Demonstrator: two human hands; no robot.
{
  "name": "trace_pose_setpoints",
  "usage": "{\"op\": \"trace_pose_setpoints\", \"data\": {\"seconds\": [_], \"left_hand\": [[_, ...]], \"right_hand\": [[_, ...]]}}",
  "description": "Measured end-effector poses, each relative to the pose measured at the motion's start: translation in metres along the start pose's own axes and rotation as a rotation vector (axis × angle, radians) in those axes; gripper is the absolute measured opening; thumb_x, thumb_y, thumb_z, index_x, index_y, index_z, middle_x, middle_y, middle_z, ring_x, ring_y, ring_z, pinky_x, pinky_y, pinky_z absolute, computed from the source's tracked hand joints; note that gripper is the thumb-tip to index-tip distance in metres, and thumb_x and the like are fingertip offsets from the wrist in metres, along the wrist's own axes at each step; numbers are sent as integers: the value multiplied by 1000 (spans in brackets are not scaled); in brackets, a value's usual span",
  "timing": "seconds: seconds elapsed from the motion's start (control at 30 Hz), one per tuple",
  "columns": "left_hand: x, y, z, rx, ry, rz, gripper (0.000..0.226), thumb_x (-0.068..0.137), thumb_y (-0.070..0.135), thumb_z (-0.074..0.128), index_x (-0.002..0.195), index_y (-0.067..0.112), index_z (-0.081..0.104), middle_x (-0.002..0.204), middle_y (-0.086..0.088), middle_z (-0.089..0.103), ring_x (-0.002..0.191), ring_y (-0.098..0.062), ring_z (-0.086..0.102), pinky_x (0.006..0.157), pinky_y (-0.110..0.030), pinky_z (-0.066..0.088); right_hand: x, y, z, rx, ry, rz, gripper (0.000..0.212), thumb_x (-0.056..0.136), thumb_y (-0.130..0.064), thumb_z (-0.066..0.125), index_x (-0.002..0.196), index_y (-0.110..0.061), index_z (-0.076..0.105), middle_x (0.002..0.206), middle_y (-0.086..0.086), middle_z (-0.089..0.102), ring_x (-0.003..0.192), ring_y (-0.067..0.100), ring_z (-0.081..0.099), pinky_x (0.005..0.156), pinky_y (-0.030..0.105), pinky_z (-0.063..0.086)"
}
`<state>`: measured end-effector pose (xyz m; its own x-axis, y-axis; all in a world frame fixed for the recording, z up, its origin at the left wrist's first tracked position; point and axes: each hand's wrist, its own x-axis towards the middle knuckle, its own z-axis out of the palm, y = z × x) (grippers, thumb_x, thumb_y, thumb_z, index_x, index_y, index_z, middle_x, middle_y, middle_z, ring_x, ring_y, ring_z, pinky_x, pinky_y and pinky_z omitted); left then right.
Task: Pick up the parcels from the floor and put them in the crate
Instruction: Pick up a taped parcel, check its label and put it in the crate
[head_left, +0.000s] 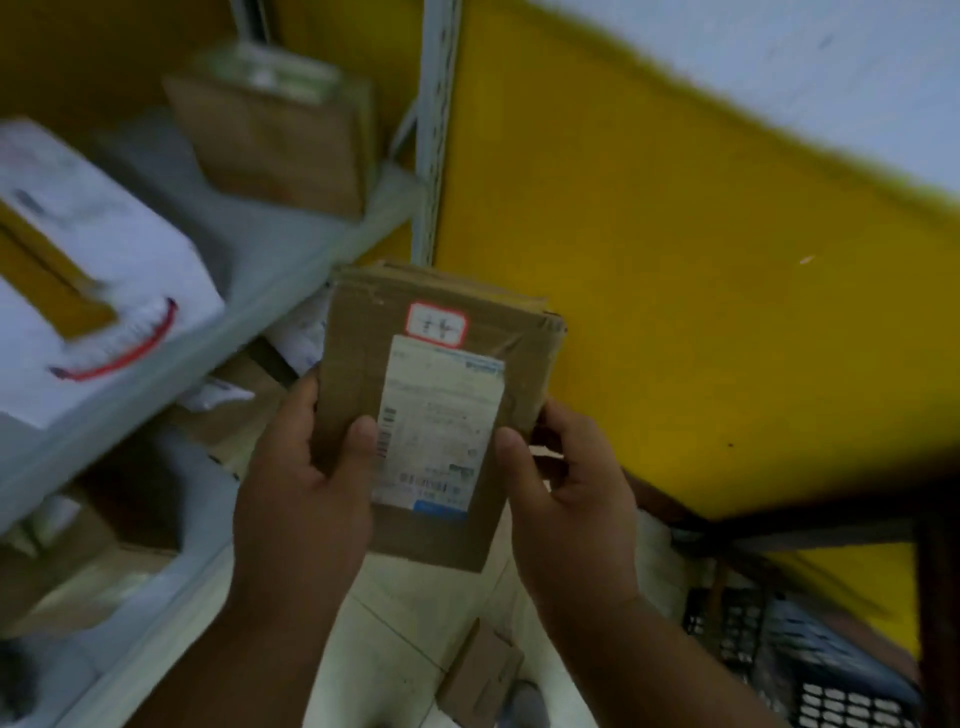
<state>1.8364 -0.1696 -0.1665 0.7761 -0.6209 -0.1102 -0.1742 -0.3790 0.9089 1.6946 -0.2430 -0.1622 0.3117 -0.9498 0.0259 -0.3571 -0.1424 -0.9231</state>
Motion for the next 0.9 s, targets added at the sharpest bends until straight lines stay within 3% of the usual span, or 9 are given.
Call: {"op": "trace_pose_setpoints", "data": {"seconds": [0.13, 0.23, 0.33, 0.43, 0.5, 0.57, 0.67, 0.8, 0.9], "left_hand": [[-34, 66, -58, -71, -23, 86, 41, 97, 32, 55, 135, 44, 48, 121, 23, 58, 108, -2, 53, 73, -14, 42], [-63, 95, -85, -33, -16, 143, 47, 98, 30, 54, 139, 46, 39, 127, 22, 49, 111, 0, 43, 71, -7, 34], [-90, 113, -104, 8, -12, 204, 54, 97, 31, 55, 147, 40, 34, 139, 12, 50, 114, -1, 41, 82, -16, 38], [-116, 124, -116, 17, -2, 258, 54, 97, 30, 56, 147, 38, 36, 141, 11, 51, 117, -2, 44, 87, -21, 39], [-135, 130, -125, 13, 34, 271, 52, 97, 28, 56, 144, 37, 38, 140, 12, 52, 120, -4, 48, 88, -21, 43], [-153, 135, -135, 35, 116, 295, 55, 96, 27, 57, 145, 38, 38, 139, 13, 53, 121, -7, 52, 91, -24, 47], [-184, 143, -148, 67, 230, 301, 60, 96, 27, 56, 142, 54, 31, 130, 20, 51, 100, 8, 52, 78, -15, 40], [-238, 153, -146, 70, 373, 249, 61, 95, 32, 53, 143, 59, 26, 126, 18, 49, 101, 8, 51, 86, -29, 50], [-283, 150, -129, 85, 454, 207, 60, 93, 38, 50, 144, 57, 26, 128, 17, 49, 112, -1, 52, 94, -39, 52]], "right_hand": [[-27, -83, -34, 27, 14, -88, 24, 90, -37, 59, 107, -53, 55, 108, -21, 61, 99, -7, 60, 74, 19, 59], [-45, -122, -51, 17, 50, -144, 25, 89, -45, 55, 105, -64, 52, 107, -20, 61, 99, -2, 63, 74, 27, 61], [-63, -146, -66, 4, 108, -220, 28, 89, -50, 50, 104, -74, 48, 105, -23, 60, 101, 3, 63, 76, 34, 61], [-82, -159, -79, 38, 100, -276, 36, 90, -52, 49, 124, -63, 49, 110, -25, 54, 106, 3, 61, 77, 32, 61], [-93, -167, -84, 83, 35, -294, 51, 90, -53, 52, 140, -54, 41, 125, -17, 54, 115, 7, 60, 79, 31, 62], [-102, -174, -86, 150, -65, -332, 59, 92, -50, 57, 143, -61, 30, 135, -14, 55, 120, 11, 60, 80, 34, 62], [-116, -182, -90, 246, -220, -369, 71, 94, -37, 61, 152, -51, 21, 131, -20, 57, 110, 2, 66, 76, 29, 62], [-141, -186, -110, 311, -344, -473, 71, 97, -22, 59, 156, -34, 20, 124, -30, 53, 106, -17, 59, 72, 11, 55], [-162, -173, -131, 381, -442, -445, 65, 97, -25, 59, 152, -34, 26, 128, -23, 57, 110, -9, 62, 74, 15, 57]]}}
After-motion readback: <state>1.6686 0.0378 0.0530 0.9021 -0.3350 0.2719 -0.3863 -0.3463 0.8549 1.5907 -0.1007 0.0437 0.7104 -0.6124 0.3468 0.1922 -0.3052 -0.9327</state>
